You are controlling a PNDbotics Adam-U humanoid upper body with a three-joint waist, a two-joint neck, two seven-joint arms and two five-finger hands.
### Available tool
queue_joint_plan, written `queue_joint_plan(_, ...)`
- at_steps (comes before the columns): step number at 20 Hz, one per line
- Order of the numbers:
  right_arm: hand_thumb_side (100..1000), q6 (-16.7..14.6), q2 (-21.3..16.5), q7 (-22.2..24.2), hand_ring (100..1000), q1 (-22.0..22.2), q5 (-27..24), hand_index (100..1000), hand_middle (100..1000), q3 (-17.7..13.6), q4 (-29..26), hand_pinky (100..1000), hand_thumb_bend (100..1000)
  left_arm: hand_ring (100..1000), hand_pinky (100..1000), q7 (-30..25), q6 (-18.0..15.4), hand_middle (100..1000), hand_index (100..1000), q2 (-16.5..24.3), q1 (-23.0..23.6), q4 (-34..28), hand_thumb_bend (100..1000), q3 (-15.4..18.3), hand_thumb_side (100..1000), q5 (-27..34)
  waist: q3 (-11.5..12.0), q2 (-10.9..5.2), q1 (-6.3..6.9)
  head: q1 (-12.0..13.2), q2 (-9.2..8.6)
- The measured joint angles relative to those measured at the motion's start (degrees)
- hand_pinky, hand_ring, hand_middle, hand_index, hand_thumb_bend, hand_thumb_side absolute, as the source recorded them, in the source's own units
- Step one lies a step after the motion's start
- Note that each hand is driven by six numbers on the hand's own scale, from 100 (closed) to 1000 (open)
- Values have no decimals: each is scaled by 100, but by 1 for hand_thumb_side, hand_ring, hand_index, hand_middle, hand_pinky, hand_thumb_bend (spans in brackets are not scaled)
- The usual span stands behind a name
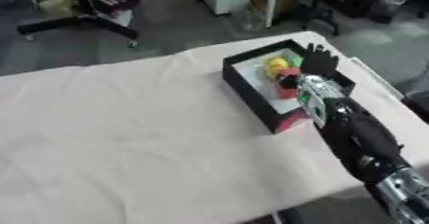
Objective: Pick up the objects with one hand, pass them to the other hand, and then place them into the box on the other side of the table.
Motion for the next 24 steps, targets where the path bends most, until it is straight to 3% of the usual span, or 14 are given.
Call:
queue_joint_plan(1, 537, 23, -95, 22, 840, 16, 85, 1000, 853, -43, -228, 528, 421, 430, 550, 131, 22, 491, 617, -28, 121, -92, 909, 131, 546, -54, 2, 3, -5, 33, -18)
queue_joint_plan(2, 500, 38, -185, -1, 822, 72, 177, 1000, 830, -90, -529, 490, 379, 432, 550, 293, 44, 492, 618, -85, 248, -183, 897, 273, 549, -132, 4, 8, -13, 109, -21)
queue_joint_plan(4, 467, 44, -352, -189, 811, 306, 340, 1000, 818, -198, -1281, 476, 313, 435, 552, 699, 92, 495, 620, -230, 502, -384, 896, 581, 562, -346, 2, 30, -31, 370, -21)
queue_joint_plan(7, 424, 22, -458, -641, 796, 749, 484, 992, 795, -371, -2509, 483, 157, 461, 565, 1447, 175, 514, 633, -489, 829, -669, 963, 1035, 706, -759, -28, 48, -48, 901, -8)
queue_joint_plan(10, 428, -62, -407, -1136, 782, 1252, 526, 988, 779, -529, -3717, 482, 100, 493, 579, 2253, 269, 543, 657, -820, 1122, -1010, 1000, 1420, 784, -1252, -55, 53, -44, 1472, 86)
queue_joint_plan(13, 439, -187, -169, -1627, 762, 1667, 439, 979, 757, -631, -4701, 474, 100, 537, 600, 2918, 394, 589, 696, -1229, 1304, -1397, 1000, 1671, 876, -1739, -56, 55, -35, 1845, 155)
queue_joint_plan(16, 449, -363, 230, -2175, 723, 2063, 232, 970, 723, -654, -5381, 455, 100, 549, 609, 3422, 524, 600, 695, -1690, 1463, -1793, 1000, 1788, 912, -2078, -82, 60, -38, 2024, 189)
queue_joint_plan(19, 454, -552, 702, -2794, 690, 2458, -77, 968, 688, -662, -5819, 431, 100, 547, 611, 3776, 640, 597, 687, -2117, 1563, -2112, 996, 1807, 888, -2160, -95, 88, -37, 2085, 189)
queue_joint_plan(24, 449, -1255, 1158, -3579, 671, 2864, -920, 960, 667, -642, -6088, 419, 100, 544, 609, 4034, 741, 594, 682, -2545, 1721, -2352, 966, 1785, 814, -1984, -124, 95, -30, 2069, 190)
